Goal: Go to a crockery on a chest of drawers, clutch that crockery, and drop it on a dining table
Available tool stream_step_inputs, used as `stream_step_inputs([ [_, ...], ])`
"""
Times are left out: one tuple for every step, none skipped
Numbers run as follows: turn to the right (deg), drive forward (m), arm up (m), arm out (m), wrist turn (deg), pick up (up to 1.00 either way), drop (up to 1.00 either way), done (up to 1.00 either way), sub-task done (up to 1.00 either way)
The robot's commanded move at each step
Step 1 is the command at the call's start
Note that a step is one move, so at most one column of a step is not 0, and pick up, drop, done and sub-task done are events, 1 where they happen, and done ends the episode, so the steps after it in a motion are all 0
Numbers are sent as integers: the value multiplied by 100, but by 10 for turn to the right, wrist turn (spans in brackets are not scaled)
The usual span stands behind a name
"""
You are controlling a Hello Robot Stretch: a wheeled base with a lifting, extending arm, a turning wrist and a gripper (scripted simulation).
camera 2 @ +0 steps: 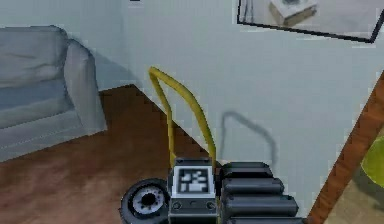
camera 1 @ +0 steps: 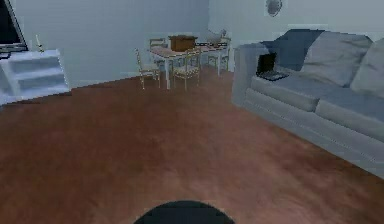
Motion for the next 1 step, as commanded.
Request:
stream_step_inputs([
  [0, 30, 0, 0, 0, 0, 0, 0, 0],
])
